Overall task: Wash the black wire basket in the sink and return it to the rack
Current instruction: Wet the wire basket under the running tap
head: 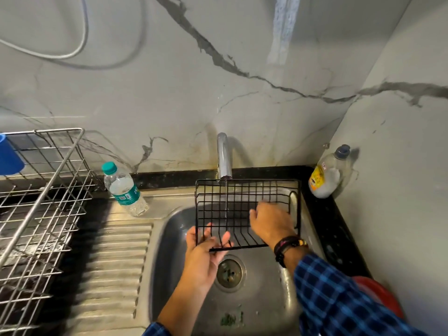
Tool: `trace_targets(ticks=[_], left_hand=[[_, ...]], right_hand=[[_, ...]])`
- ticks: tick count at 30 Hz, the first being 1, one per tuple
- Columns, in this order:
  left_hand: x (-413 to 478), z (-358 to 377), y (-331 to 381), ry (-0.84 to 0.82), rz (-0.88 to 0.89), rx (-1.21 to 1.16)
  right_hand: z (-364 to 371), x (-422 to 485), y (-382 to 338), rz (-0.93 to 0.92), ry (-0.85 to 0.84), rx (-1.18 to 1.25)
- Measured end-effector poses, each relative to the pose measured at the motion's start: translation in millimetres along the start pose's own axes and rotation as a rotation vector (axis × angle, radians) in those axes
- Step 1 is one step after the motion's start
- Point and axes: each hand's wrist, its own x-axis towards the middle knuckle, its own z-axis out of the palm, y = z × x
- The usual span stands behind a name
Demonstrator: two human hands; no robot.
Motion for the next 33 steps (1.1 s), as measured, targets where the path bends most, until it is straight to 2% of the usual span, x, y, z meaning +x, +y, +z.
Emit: trace_targets(ticks=[2,4,7,8,11,13,14,17,19,23,26,29,33], left_hand=[[2.4,2.4,-5.7,0.035,-0.068,-0.054],[2.7,5.9,-14.3,0.071,-0.154,-0.127],[2.5,12.3,-30.5,0.090,-0.243,-0.160],[2.4,14.0,-35.4,0.081,-0.261,-0.154],[4.9,18.4,-39.5,0.028,-0.263,-0.088],[2.8,18.8,-35.8,-0.012,-0.264,-0.077],[1.5,18.3,-32.2,-0.021,-0.250,-0.080],[9.7,8.8,-22.9,0.013,-0.186,-0.033],[17.6,-1.2,-18.3,0.090,-0.170,-0.008],[10.1,-12.7,-14.1,0.128,-0.193,0.039],[10.6,-31.3,-3.1,0.184,-0.176,0.061],[16.8,-53.0,7.8,0.267,-0.195,0.147],[17.9,-69.8,5.0,0.308,-0.266,0.341]], right_hand=[[-10.6,14.5,-1.5,0.069,0.174,0.006],[-15.2,24.3,-8.0,0.129,0.190,0.038],[-6.2,26.7,-31.3,0.160,-0.048,0.027],[1.6,24.3,-41.4,0.081,-0.121,0.007],[17.2,5.1,-67.4,-0.309,-0.413,0.043],[11.7,-4.2,-68.7,-0.352,-0.592,0.145],[6.1,-5.6,-65.9,-0.344,-0.634,0.149],[-11.1,-11.4,-45.7,-0.392,-0.688,-0.040],[-14.9,-20.9,-30.5,-0.427,-0.665,-0.095],[-12.0,-51.5,-14.3,-0.463,-0.564,-0.061],[-4.1,-60.7,5.9,-0.437,-0.538,-0.202],[14.4,-60.8,36.6,-0.417,-0.418,-0.323],[49.4,-66.4,54.5,-0.386,-0.286,-0.303]])
